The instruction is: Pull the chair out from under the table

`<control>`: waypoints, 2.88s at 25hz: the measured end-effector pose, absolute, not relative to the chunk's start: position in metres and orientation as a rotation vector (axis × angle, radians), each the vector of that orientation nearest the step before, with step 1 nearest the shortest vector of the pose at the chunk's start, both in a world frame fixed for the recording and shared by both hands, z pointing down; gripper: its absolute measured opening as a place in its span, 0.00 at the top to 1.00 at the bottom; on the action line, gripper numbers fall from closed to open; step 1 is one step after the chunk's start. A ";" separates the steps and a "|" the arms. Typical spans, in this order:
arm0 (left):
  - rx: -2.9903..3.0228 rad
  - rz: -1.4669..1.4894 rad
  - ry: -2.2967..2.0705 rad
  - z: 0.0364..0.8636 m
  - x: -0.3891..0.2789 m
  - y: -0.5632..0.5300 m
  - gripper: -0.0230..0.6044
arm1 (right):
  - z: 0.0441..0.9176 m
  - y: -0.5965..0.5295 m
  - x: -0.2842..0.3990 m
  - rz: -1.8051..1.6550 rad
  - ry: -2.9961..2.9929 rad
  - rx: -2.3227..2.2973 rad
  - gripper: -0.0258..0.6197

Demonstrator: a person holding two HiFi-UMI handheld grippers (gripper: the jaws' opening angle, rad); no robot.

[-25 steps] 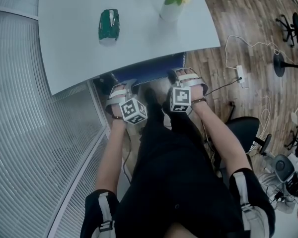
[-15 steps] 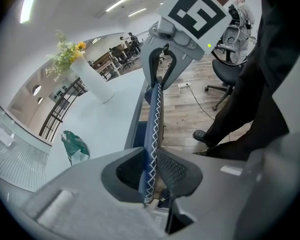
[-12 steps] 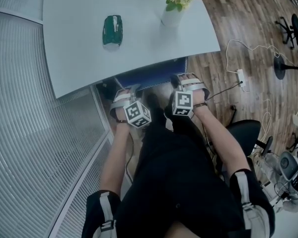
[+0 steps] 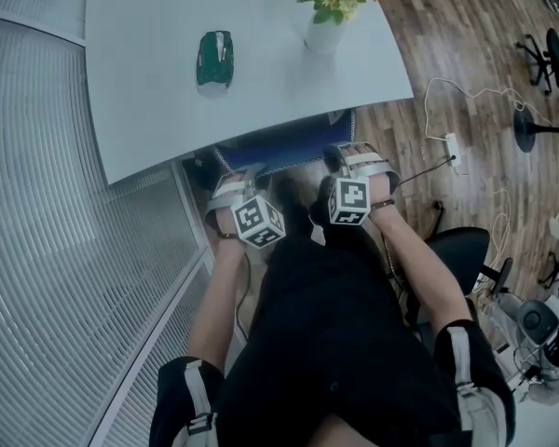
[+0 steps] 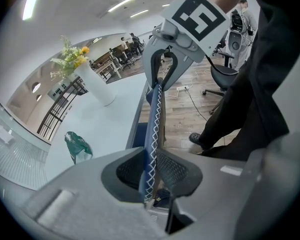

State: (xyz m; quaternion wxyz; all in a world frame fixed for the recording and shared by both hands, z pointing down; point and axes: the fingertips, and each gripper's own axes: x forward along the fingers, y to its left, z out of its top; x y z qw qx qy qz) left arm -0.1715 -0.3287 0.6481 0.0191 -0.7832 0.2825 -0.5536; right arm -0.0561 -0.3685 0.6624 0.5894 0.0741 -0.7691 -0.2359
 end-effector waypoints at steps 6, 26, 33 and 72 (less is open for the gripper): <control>-2.460 -1.709 0.862 0.631 -0.168 -0.323 0.84 | 0.645 -0.364 -0.053 -0.552 -1.802 0.186 0.84; -2.445 -1.779 0.856 0.622 -0.133 -0.256 0.85 | 0.634 -0.301 -0.022 -0.588 -1.830 0.109 0.84; -2.448 -1.809 0.859 0.625 -0.103 -0.211 0.85 | 0.639 -0.257 0.009 -0.616 -1.825 0.056 0.84; -2.390 -1.940 0.852 0.633 -0.048 0.017 0.85 | 0.641 -0.020 0.065 -0.549 -1.908 -0.024 0.85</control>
